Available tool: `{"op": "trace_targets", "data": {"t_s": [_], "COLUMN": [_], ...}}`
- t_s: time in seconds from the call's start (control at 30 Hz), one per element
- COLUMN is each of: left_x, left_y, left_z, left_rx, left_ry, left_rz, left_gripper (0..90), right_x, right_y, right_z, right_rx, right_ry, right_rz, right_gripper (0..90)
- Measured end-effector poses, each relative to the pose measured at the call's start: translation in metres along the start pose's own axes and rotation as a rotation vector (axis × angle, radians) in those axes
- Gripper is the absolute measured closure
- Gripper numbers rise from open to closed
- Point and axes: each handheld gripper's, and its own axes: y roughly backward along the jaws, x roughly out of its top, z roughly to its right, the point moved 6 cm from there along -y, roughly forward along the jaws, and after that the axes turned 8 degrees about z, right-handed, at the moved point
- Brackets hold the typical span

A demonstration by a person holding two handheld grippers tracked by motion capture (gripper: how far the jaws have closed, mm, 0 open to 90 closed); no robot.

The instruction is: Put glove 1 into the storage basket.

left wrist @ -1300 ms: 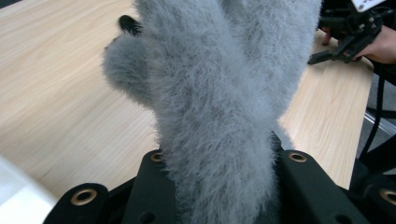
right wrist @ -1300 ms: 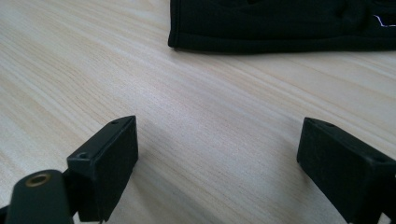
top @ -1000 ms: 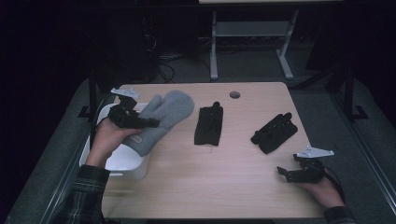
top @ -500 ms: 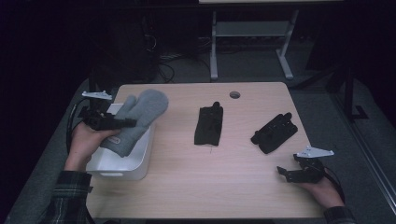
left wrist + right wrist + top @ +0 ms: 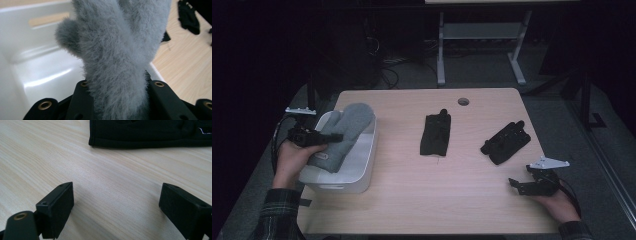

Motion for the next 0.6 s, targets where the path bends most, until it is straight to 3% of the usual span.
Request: {"op": "trace_targets", "data": {"t_s": [0.6], "left_x": [-0.028], "left_y": [-0.039], "left_z": [-0.021], "left_rx": [0.078], "left_ry": [0.065], "left_rz": [-0.114], "left_gripper": [67.6], "right_x": [0.0], "right_y": [0.0], "right_z": [0.0], "right_rx": [-0.001], "right_ry": [-0.001], "right_rz": [0.001], "right_gripper": [12.4]}}
